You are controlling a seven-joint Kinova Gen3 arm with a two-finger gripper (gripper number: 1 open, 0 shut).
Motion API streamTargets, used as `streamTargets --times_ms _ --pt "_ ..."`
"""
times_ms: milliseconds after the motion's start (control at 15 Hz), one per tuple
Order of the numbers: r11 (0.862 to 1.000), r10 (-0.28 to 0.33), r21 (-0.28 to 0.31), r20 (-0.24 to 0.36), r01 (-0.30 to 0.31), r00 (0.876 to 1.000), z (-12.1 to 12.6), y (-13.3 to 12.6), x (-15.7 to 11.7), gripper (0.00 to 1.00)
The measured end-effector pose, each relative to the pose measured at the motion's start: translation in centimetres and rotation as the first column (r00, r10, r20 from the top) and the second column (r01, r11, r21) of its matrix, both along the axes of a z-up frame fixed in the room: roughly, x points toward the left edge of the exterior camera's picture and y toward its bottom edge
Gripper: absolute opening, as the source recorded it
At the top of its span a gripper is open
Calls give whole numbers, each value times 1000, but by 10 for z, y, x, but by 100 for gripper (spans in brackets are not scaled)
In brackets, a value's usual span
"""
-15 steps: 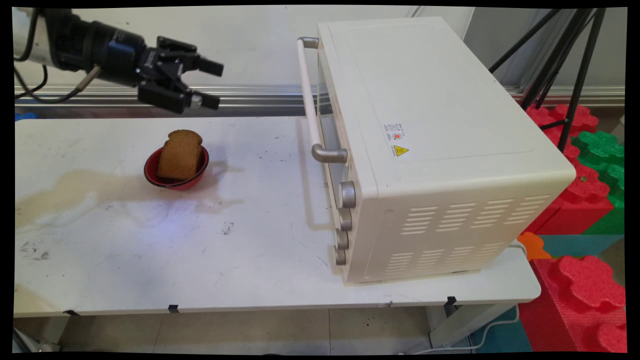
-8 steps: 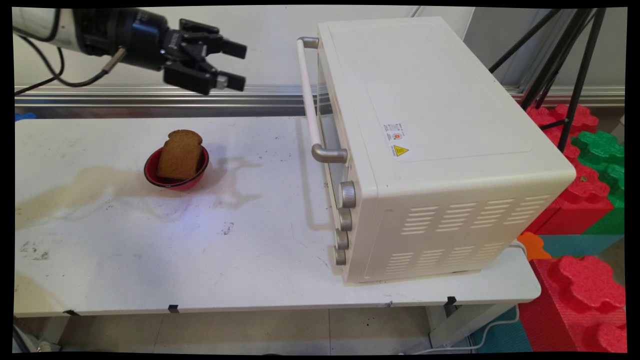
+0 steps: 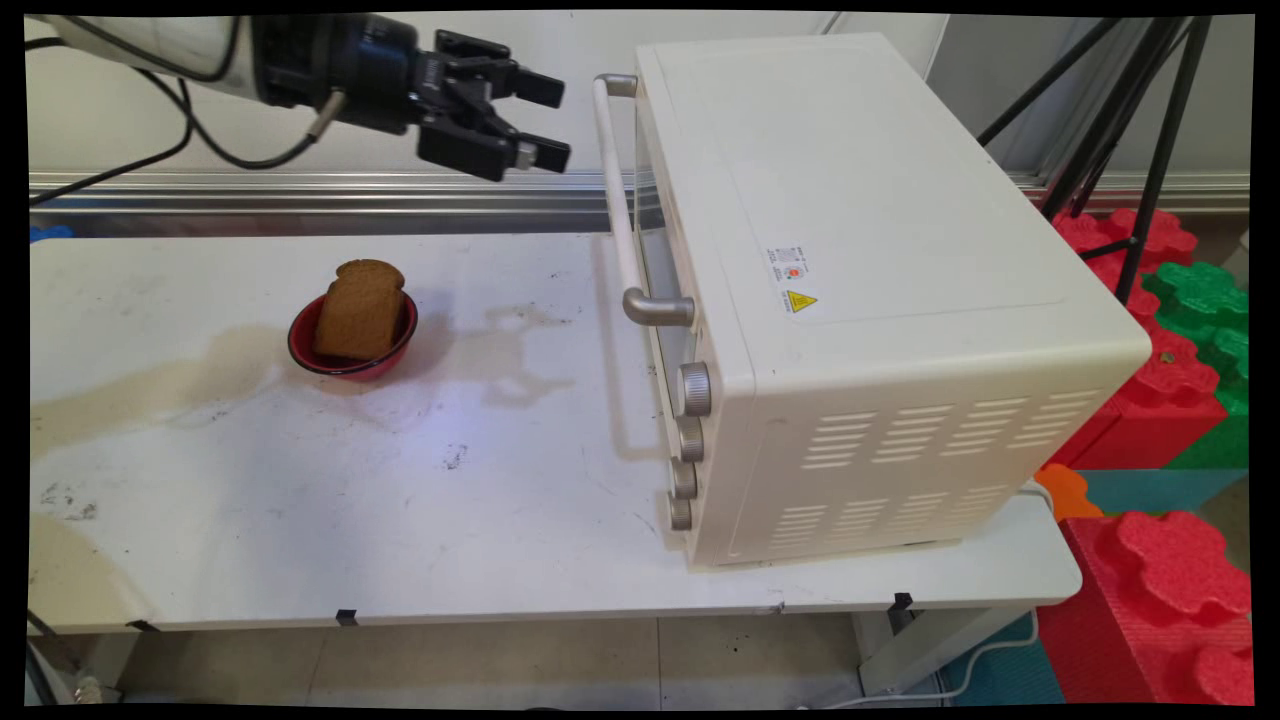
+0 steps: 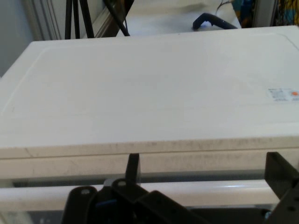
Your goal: Open the oven
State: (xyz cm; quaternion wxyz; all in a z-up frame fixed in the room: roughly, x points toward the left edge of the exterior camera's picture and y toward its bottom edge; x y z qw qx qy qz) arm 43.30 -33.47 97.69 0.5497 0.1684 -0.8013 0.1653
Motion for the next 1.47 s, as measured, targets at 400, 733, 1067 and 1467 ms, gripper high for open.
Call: streamTargets --times_ms 400,733,1067,1467 --pt "1000 5 -4 17 -5 1000 -8 -18 -21 100" --pt "1000 6 -3 22 -6 1000 -13 -29 -34 100" --pt "1000 2 -6 29 -2 1000 -16 -33 -40 0" --pt "1000 -4 2 49 4 999 -24 -38 -46 0"
